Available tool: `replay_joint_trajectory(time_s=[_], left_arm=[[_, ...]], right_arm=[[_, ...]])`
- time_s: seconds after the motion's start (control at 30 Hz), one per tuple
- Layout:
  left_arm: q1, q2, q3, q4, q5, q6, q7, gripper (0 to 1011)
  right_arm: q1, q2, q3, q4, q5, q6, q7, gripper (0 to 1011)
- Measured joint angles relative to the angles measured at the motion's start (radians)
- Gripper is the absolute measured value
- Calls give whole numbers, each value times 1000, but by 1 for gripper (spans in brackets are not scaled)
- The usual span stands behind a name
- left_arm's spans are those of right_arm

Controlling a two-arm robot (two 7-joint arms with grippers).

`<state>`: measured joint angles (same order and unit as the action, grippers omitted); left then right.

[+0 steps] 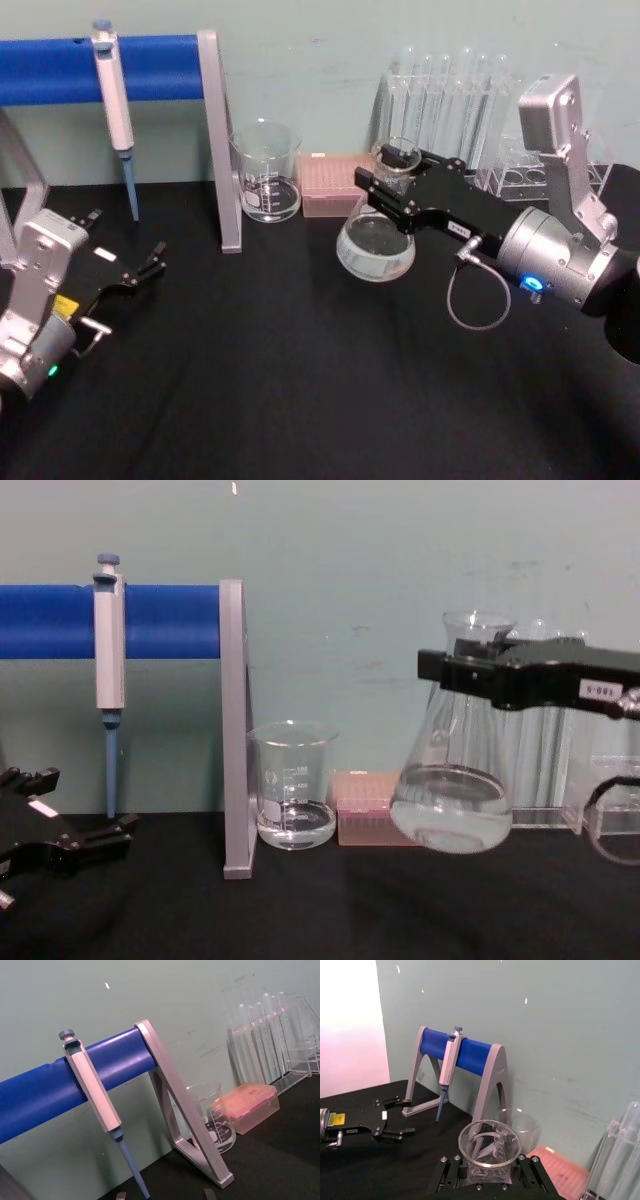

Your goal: Grasp the erlenmeyer flask with one hand, shake it three times, then place it back.

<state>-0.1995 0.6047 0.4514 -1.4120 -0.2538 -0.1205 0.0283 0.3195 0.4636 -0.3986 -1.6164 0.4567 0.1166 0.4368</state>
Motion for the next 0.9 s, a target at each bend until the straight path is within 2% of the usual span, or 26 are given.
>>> replay_joint_trajectory(time_s=[0.9], left_arm=[[0,0,0,0,0,0,0,1001]], right_arm=[[1,5,2,-7,7,-15,5,449]])
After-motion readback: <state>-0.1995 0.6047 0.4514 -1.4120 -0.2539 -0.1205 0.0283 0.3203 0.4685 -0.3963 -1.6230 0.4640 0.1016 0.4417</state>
